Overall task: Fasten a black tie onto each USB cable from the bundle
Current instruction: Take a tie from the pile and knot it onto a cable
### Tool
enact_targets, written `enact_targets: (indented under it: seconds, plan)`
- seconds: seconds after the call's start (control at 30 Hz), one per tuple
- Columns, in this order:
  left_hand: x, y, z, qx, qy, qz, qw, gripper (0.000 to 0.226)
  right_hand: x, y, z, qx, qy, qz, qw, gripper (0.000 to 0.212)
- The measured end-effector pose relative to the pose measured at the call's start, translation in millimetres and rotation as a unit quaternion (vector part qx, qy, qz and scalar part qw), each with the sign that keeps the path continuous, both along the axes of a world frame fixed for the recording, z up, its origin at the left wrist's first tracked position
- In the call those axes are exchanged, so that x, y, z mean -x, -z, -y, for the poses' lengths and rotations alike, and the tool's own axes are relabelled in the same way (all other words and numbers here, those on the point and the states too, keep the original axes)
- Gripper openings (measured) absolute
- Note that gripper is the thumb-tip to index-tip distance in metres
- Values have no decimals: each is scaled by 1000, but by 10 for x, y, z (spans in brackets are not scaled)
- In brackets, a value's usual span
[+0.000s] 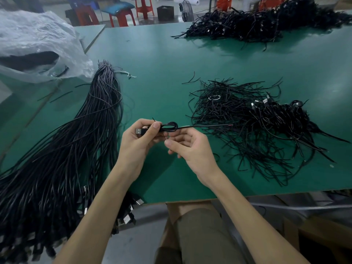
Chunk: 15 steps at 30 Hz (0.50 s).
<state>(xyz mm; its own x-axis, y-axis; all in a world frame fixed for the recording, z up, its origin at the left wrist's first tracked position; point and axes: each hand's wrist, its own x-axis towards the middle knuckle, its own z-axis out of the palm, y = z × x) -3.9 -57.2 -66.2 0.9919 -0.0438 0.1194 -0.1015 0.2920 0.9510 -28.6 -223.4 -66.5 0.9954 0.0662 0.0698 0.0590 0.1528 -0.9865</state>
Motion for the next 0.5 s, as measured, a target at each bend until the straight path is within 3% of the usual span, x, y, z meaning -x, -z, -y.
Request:
enact_targets:
  seconds: [0.2, 0.5]
  plan:
    - [16, -17, 28, -9, 7, -34, 999, 21, -8, 20, 5, -10, 24, 2, 1000, 18]
    - [55, -35, 46, -30, -3, -36, 999, 17, -13, 62, 18, -7, 35, -3, 999, 19]
